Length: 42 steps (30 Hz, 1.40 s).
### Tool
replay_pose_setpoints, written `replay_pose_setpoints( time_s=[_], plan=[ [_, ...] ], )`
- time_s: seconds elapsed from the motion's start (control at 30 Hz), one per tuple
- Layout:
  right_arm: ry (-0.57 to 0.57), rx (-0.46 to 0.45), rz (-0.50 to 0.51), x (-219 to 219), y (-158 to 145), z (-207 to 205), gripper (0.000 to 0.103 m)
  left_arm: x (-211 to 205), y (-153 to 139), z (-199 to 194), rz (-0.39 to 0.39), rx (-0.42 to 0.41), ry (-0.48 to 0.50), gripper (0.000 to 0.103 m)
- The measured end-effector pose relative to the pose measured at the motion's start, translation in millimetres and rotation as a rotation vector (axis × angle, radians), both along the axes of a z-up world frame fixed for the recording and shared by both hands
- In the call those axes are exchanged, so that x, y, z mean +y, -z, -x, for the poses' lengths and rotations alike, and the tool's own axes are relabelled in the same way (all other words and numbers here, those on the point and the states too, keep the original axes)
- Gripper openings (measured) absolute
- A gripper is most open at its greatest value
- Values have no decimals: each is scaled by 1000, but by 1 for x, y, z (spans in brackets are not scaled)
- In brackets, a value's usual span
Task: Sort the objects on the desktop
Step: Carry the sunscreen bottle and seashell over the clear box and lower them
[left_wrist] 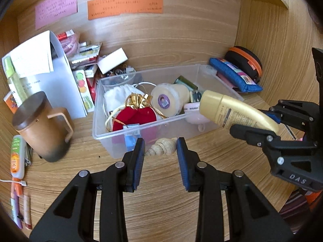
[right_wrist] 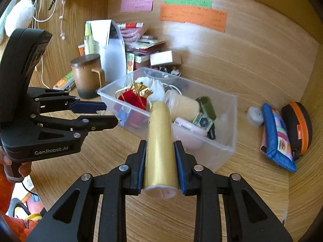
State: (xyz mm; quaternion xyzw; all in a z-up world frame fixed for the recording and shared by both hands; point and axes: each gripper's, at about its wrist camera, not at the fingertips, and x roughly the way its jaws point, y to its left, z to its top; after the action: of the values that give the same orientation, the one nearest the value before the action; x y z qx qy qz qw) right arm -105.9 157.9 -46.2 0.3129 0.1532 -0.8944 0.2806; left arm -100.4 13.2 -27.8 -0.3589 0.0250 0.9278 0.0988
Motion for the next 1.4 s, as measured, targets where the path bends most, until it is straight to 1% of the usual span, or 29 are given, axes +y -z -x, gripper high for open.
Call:
replay_pose_setpoints(
  time_s=[0.33,0.57,0.7,0.97,1.27,1.4],
  plan=[
    [22,26,55,16,-22,0,24,-1,-13,-6,7,37,-6,32],
    [46,53,84,25,-35,8,24,-10,-21,1,-11,55,-28,32],
    [56,53,100,26,-38,19,24,-16,-24,8,-19,64,-42,32],
    [62,32,122,23,-36,44,24,-22,-24,25,-23,69,-48,32],
    [72,-20,112,18,-20,78,24,-19,-11,58,-37,30,-14,32],
    [74,-42,100,13,-11,94,24,-16,-3,73,-66,7,0,32]
  ],
)
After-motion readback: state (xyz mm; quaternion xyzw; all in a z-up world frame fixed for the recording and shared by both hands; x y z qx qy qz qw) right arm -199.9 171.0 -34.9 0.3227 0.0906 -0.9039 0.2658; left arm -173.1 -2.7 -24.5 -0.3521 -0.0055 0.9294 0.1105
